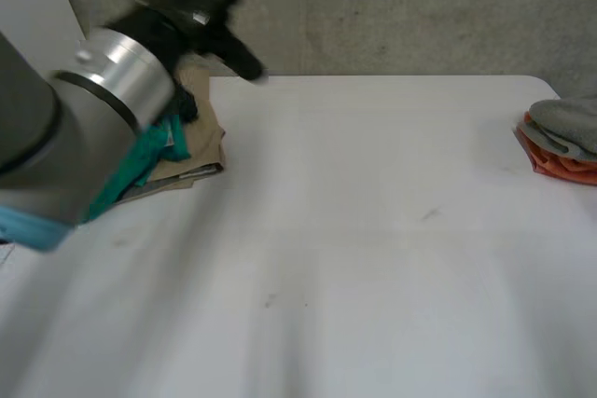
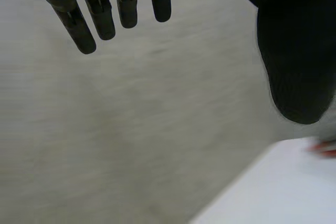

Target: Fold the laundry.

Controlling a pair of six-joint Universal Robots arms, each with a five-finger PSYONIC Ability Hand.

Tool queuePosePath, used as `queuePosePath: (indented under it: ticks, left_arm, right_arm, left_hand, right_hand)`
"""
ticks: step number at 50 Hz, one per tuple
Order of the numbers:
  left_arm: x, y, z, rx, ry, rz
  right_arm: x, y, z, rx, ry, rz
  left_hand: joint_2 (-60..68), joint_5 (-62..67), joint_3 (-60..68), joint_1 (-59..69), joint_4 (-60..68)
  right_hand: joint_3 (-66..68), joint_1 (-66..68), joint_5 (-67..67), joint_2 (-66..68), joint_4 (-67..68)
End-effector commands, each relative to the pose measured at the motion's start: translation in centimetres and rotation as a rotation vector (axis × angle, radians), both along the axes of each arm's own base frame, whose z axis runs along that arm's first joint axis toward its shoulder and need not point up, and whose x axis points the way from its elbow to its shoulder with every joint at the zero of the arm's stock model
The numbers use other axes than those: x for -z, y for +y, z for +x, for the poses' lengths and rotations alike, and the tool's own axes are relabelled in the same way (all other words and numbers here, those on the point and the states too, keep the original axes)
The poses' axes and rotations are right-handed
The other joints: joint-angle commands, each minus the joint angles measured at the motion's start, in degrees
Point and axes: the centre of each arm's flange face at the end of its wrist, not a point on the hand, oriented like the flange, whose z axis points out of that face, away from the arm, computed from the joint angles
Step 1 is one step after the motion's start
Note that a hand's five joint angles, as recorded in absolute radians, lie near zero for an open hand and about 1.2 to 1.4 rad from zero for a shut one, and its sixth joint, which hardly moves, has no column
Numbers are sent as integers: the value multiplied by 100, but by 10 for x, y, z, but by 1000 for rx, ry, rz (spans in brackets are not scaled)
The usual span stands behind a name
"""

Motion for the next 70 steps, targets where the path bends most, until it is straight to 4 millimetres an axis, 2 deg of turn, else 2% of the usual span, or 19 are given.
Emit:
queuePosePath:
  ticks: [1, 5, 7, 11, 17, 18, 26, 29, 37, 41, 42, 45, 49, 52, 56, 61, 65, 68, 70]
  left_arm:
    - [25, -86, 74, -378, -171, -96]
    - [79, -131, 102, -450, -345, -37]
    - [113, -148, 113, -435, -431, 5]
    - [152, -169, 130, -392, -506, 51]
    - [187, -175, 134, -325, -523, 124]
    - [191, -174, 134, -313, -523, 133]
    - [186, -170, 121, -283, -515, 102]
    - [182, -165, 107, -263, -511, 72]
    - [88, -113, 52, -197, -348, -127]
    - [25, -71, 24, -106, -163, -242]
    - [0, -58, 22, -85, -88, -286]
    - [-27, -46, 24, -76, 9, -324]
    - [-37, -29, 8, 7, 124, -283]
    - [-30, -12, -12, 92, 152, -240]
    - [2, 7, -45, 207, 157, -125]
    - [67, 32, -87, 343, 144, 98]
    - [106, 45, -106, 411, 163, 254]
    - [116, 46, -110, 431, 190, 309]
    - [118, 47, -111, 435, 205, 330]
  right_arm:
    - [44, 74, 126, -465, -29, 154]
    - [75, 105, 163, -568, -16, 253]
    - [87, 114, 171, -586, -15, 291]
    - [107, 126, 176, -595, -11, 372]
    - [132, 131, 173, -570, 17, 485]
    - [135, 132, 173, -569, 22, 497]
    - [144, 140, 172, -556, 41, 564]
    - [145, 141, 172, -555, 39, 575]
    - [141, 139, 168, -506, 29, 568]
    - [135, 138, 165, -470, 21, 548]
    - [134, 138, 165, -467, 20, 546]
    - [133, 138, 164, -457, 18, 543]
    - [130, 140, 163, -454, 15, 542]
    - [127, 141, 163, -454, 10, 547]
    - [123, 140, 161, -442, 7, 540]
    - [116, 133, 148, -351, -16, 517]
    - [113, 129, 141, -300, -60, 513]
    - [112, 127, 139, -288, -89, 513]
    - [112, 127, 139, -289, -106, 516]
  left_hand:
    - [112, 19, 78, 197, 124]
    - [129, 37, 95, 214, 142]
    - [146, 53, 112, 231, 158]
    - [196, 103, 162, 281, 208]
    - [1657, 1564, 1623, 1742, 1669]
    - [2592, 2500, 2558, 2678, 2605]
    - [6816, 6723, 6782, 6901, 6828]
    - [6822, 6729, 6788, 6907, 6834]
    - [6822, 6729, 6788, 6907, 6834]
    - [6822, 6729, 6788, 6907, 6834]
    - [6822, 6729, 6788, 6907, 6834]
    - [6822, 6729, 6788, 6907, 6834]
    - [6822, 6729, 6788, 6907, 6834]
    - [6822, 6729, 6788, 6907, 6834]
    - [6822, 6729, 6788, 6907, 6834]
    - [6822, 6729, 6788, 6907, 6834]
    - [6822, 6729, 6788, 6907, 6834]
    - [6791, 6698, 6757, 6876, 6803]
    - [4576, 4484, 4542, 4661, 4589]
  right_hand:
    - [-239, -329, -258, -238, -249]
    - [-239, -329, -258, -238, -249]
    - [-239, -329, -258, -238, -249]
    - [-239, -329, -258, -238, -249]
    - [-239, -329, -258, -238, -249]
    - [-239, -329, -258, -238, -249]
    - [-239, -329, -258, -238, -249]
    - [-239, -329, -258, -238, -249]
    - [-239, -329, -258, -238, -249]
    - [-239, -329, -258, -238, -249]
    - [-239, -329, -258, -238, -249]
    - [-239, -329, -258, -238, -249]
    - [-239, -329, -258, -238, -249]
    - [-239, -329, -258, -238, -249]
    - [-239, -329, -258, -238, -249]
    - [-239, -329, -258, -238, -249]
    - [-239, -329, -258, -238, -249]
    - [-239, -329, -258, -238, -249]
    - [-239, -329, -258, -238, -249]
